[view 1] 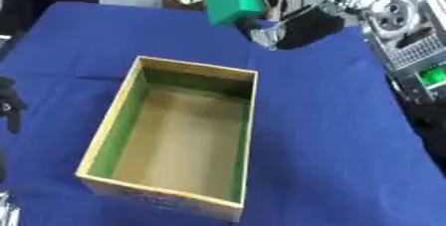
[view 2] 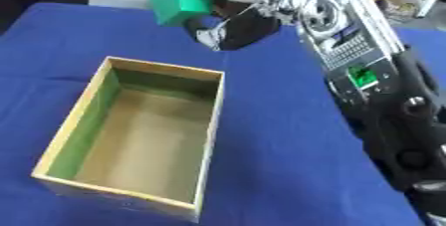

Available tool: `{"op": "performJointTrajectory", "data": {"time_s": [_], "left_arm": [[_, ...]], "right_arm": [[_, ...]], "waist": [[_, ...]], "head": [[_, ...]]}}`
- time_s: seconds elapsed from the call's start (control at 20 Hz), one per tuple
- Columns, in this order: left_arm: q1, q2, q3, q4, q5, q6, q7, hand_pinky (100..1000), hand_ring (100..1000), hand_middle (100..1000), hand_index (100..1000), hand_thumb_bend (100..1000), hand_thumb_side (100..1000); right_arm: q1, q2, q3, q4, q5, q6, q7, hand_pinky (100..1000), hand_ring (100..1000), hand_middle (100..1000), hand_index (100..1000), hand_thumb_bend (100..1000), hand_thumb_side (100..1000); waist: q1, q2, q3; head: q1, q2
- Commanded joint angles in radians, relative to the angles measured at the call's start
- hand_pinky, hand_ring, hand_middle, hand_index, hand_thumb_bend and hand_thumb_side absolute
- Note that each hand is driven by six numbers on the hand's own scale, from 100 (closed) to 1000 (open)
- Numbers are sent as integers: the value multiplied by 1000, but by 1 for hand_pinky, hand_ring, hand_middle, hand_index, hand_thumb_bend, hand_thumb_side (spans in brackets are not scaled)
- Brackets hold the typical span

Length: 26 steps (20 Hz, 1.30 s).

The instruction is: Pick up objects on the table and place them in the box.

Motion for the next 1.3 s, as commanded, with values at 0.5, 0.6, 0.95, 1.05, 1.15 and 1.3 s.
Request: {"op": "performJointTrajectory", "data": {"time_s": [0.5, 0.6, 0.95, 1.05, 1.15, 1.3], "left_arm": [[-23, 27, 33, -19, 2, -30, 94, 101, 357, 381, 517, 100, 882], [-25, 28, 34, -19, 3, -34, 106, 101, 357, 380, 516, 100, 883], [-28, 29, 27, -19, 8, -44, 97, 100, 355, 378, 513, 100, 883], [-29, 29, 27, -19, 9, -44, 96, 100, 355, 378, 512, 100, 883], [-29, 28, 26, -19, 10, -43, 94, 100, 355, 378, 512, 100, 882], [-28, 27, 27, -19, 10, -40, 92, 100, 355, 378, 512, 100, 882]], "right_arm": [[66, 122, 64, 80, 201, -19, -24, 602, 862, 300, 143, 100, 212], [74, 137, 82, 112, 246, -31, -15, 597, 863, 302, 144, 100, 215], [82, 167, 128, 226, 327, -87, 12, 593, 870, 341, 184, 100, 220], [83, 171, 137, 251, 330, -106, 33, 604, 886, 366, 211, 100, 225], [84, 174, 141, 271, 328, -125, 61, 626, 912, 428, 318, 100, 226], [84, 175, 141, 279, 318, -157, 105, 683, 981, 563, 539, 100, 224]], "waist": [[3, -28, 7], [2, -28, 11], [-1, -28, 16], [-3, -28, 18], [-4, -27, 19], [-5, -28, 19]], "head": [[-15, -8], [-16, -7], [-20, -8], [-20, -8], [-20, -9], [-19, -8]]}}
